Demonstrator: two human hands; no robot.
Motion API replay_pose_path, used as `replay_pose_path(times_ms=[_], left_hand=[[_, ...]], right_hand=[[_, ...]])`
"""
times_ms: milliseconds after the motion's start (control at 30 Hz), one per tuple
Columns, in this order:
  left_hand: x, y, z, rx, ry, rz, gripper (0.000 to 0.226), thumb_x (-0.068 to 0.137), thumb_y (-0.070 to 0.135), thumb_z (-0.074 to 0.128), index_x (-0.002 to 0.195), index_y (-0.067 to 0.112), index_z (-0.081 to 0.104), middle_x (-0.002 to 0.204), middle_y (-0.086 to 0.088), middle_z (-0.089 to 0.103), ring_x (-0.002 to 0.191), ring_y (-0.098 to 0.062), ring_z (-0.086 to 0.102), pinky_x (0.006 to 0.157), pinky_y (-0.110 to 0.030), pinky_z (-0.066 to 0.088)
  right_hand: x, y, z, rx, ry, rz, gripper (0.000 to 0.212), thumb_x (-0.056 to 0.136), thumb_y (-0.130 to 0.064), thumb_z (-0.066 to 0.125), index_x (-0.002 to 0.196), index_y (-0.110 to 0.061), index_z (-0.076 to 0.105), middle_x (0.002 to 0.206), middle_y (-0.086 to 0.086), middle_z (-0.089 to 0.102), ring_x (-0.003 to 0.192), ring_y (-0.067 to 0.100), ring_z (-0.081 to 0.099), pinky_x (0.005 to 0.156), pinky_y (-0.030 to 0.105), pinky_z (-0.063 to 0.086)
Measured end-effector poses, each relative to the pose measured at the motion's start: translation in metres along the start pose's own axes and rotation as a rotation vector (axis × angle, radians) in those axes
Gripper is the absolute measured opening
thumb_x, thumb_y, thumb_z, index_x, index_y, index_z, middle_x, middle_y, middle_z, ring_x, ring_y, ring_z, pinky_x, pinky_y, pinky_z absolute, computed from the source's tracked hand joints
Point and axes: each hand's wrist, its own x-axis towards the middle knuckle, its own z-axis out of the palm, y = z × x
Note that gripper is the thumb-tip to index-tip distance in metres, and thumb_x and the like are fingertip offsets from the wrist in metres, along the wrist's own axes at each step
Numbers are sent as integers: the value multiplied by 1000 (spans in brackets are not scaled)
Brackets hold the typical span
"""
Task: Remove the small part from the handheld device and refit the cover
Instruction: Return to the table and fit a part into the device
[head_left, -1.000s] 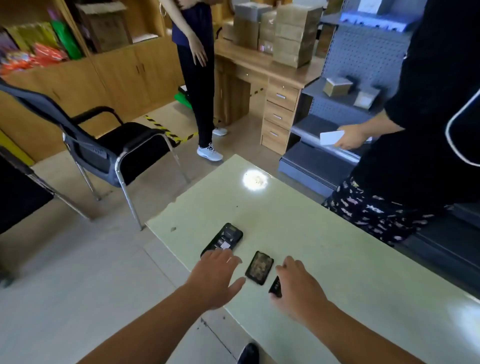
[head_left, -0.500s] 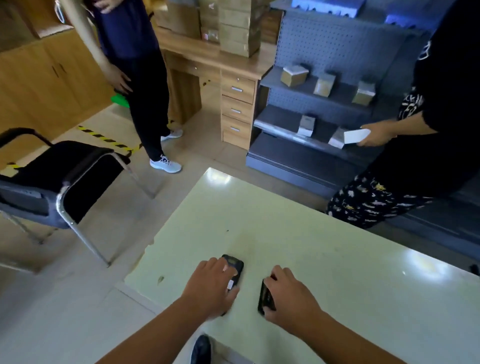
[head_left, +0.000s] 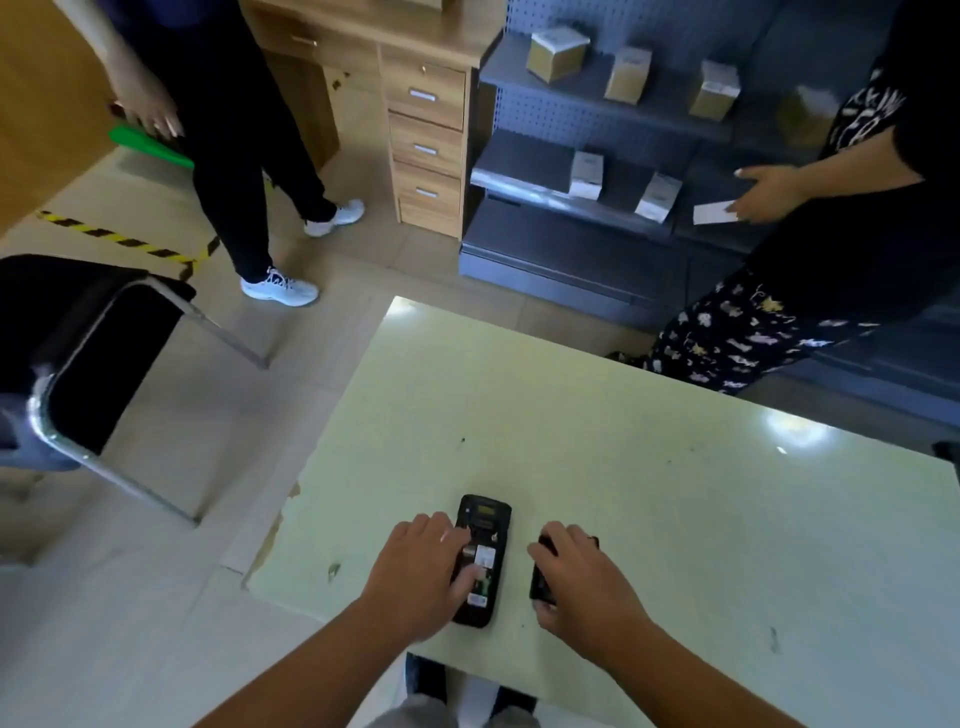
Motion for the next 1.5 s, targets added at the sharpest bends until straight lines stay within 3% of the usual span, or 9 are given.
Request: replay_pose_path(times_ms=[167,433,667,933,1033,1133,1233,1333,1500], left_hand=[[0,-4,5,-20,-1,-36,45,100,53,41,132,24,56,126,2,60,113,-20,54,98,-33,41],[25,42,39,-189,-52,-492,86,78,82,53,129,15,37,123,-3,46,112,-22,50,89,-33,50],[41,48,59,-264,-30,-707,88,66,60,79,123,12,33,122,-9,44,111,-28,48,90,-37,51],[32,32,43,-1036,-42,-602,65,56,35,98,104,18,56,97,-3,72,82,-17,73,65,-36,64],[25,39,31,-1223,-130,-537,68,58,36,100,110,16,61,102,-5,77,88,-17,76,71,-31,62],[22,54,18,-1416,-204,-487,67,67,28,98,122,17,62,107,-8,80,94,-23,77,75,-37,62],[21,70,-4,-1662,-365,-495,49,83,54,77,118,21,72,105,-10,80,87,-26,76,68,-37,61],[25,80,-14,-1770,-478,-548,74,87,82,43,107,22,81,107,-12,80,92,-30,77,69,-38,62],[23,94,-26,-1861,-394,-519,82,89,85,27,115,27,79,124,-17,76,114,-36,72,86,-50,62]], right_hand=[[9,-8,14,-22,-21,-13,48,92,-33,64,134,-14,50,136,10,46,122,30,45,96,41,50],[5,-2,12,-14,-26,29,45,92,-30,63,132,-13,52,136,10,47,124,29,45,97,38,49],[-11,5,7,-21,-22,51,44,92,-30,63,132,-12,54,141,12,47,126,30,46,95,37,51],[-40,16,-8,70,82,67,66,88,-32,66,148,-16,42,147,4,46,128,24,46,97,34,50],[-54,20,-19,112,159,60,64,85,-34,68,143,-20,45,137,-1,52,120,21,49,92,31,51],[-67,23,-34,118,226,22,57,83,-35,70,135,-21,50,130,-2,56,115,20,51,87,27,51],[-79,22,-50,162,282,-33,55,83,-38,70,133,-22,53,132,-4,57,116,17,50,89,25,50],[-86,15,-63,237,313,-116,62,85,-42,68,141,-22,53,145,-7,53,128,13,46,101,25,49],[-88,-4,-69,222,338,-274,61,91,-39,68,145,-13,56,151,2,54,135,20,49,114,30,42]])
